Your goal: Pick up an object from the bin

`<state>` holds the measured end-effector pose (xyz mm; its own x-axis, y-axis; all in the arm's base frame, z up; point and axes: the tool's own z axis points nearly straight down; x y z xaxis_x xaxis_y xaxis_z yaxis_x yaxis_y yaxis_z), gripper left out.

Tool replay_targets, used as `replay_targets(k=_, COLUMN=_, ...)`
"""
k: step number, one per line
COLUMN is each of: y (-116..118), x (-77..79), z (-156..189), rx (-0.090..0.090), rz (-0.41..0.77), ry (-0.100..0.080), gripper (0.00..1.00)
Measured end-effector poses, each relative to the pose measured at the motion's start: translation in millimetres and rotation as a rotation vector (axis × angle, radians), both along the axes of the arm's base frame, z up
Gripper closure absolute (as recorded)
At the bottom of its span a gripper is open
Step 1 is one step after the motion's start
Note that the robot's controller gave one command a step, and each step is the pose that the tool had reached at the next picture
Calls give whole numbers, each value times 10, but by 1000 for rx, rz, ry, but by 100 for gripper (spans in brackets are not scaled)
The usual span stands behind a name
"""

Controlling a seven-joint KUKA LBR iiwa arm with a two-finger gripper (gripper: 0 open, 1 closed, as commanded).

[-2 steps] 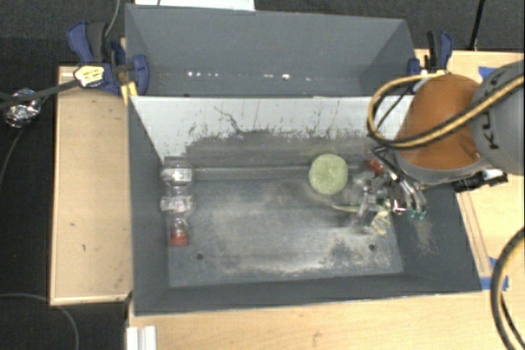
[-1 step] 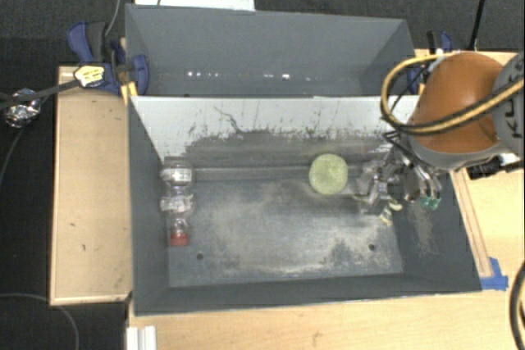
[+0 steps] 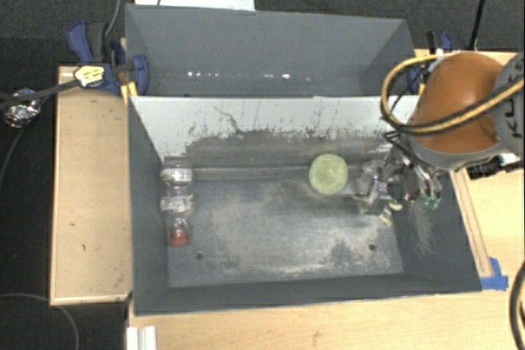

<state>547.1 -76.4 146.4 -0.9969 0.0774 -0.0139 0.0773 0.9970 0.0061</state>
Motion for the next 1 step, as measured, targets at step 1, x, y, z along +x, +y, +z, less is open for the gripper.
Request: replay_targets(k=1, y=-132, x=53, z=644, rx=1, rz=-44, ry=-2, gripper=100)
